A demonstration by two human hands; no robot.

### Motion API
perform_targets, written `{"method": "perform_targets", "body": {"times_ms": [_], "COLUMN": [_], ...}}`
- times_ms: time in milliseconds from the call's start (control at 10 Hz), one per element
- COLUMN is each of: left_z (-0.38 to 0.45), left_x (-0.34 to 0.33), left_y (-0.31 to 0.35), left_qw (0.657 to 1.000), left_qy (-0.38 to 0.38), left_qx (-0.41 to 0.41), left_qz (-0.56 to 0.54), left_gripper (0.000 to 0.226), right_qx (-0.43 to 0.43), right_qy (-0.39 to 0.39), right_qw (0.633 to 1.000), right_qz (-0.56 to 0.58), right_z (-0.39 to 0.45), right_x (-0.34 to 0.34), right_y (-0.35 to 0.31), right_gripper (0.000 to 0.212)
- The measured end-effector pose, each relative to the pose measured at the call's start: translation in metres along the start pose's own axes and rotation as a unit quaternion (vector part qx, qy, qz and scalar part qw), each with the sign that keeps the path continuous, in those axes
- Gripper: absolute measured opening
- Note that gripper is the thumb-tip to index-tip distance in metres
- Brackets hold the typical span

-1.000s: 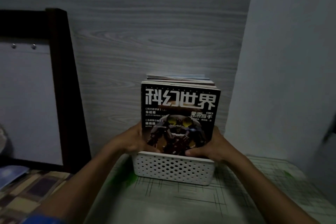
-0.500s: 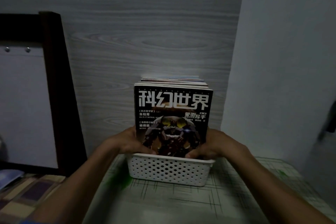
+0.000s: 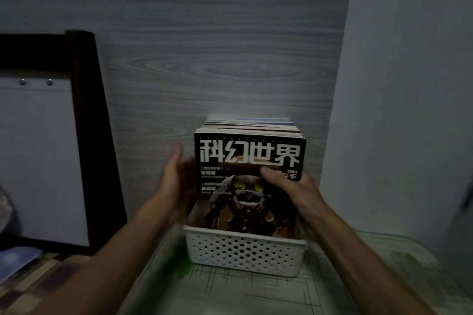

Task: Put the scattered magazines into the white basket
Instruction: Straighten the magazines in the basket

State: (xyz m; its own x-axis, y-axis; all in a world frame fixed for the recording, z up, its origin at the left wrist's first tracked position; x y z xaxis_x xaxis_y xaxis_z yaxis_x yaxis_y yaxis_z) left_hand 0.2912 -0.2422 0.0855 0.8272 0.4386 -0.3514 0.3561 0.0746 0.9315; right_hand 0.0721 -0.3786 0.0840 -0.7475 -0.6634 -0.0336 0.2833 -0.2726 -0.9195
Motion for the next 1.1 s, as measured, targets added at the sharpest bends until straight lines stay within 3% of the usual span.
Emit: {"method": "perform_targets", "body": {"times_ms": [100,200,300,400,500,600,700,800,900,1000,1100], "left_z": [0.007,0.009,0.003,-0.006,-0.009,0.0,0.006,0.009,0.012,0.009,-0.017], "left_x": [-0.02,-0.014,-0.016,-0.03,-0.057,-0.07,-0.062,-0.055,-0.055,-0.061,-0.076], "left_y": [-0.011,-0.012,-0.009,0.028,0.076,0.093,0.097,0.1,0.101,0.098,0.091], "left_qw": [0.999,0.999,0.998,0.952,0.806,0.659,0.657,0.681,0.644,0.632,0.531], "left_qy": [-0.035,-0.037,-0.029,0.131,0.186,0.115,0.084,0.065,0.074,0.097,0.165], "left_qx": [0.019,0.003,-0.023,-0.198,-0.327,-0.239,-0.172,-0.137,-0.118,-0.093,-0.154], "left_qz": [0.007,0.005,0.053,0.193,0.457,0.704,0.729,0.717,0.752,0.764,0.817], "left_gripper": [0.07,0.074,0.067,0.061,0.073,0.068,0.091,0.111,0.109,0.1,0.085], "right_qx": [0.022,0.033,0.011,0.098,0.271,0.196,0.169,0.189,0.156,0.141,0.127], "right_qy": [0.019,0.048,0.019,0.098,0.038,-0.183,-0.186,-0.172,-0.186,-0.186,-0.162], "right_qw": [0.999,0.998,1.0,0.982,0.868,0.704,0.701,0.699,0.734,0.732,0.662], "right_qz": [0.032,0.03,-0.021,-0.129,-0.415,-0.658,-0.668,-0.667,-0.634,-0.64,-0.721], "right_z": [0.002,0.003,0.001,0.006,0.028,0.051,0.063,0.072,0.07,0.067,0.055], "right_x": [-0.015,-0.013,-0.011,-0.002,-0.011,-0.033,-0.037,-0.035,-0.029,-0.031,-0.041], "right_y": [0.008,0.015,0.012,-0.029,-0.083,-0.1,-0.102,-0.101,-0.099,-0.094,-0.103], "right_gripper": [0.083,0.086,0.092,0.109,0.115,0.11,0.078,0.074,0.08,0.082,0.087]}}
Point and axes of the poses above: each hand's wrist, its own z-axis towards the middle knuckle, its own x-axis out of the back of the hand, y = z × x, the point moved 1 cm from there along z, towards the middle knuckle, and after that the axes turned 13 degrees about x, right-handed, at the moved point
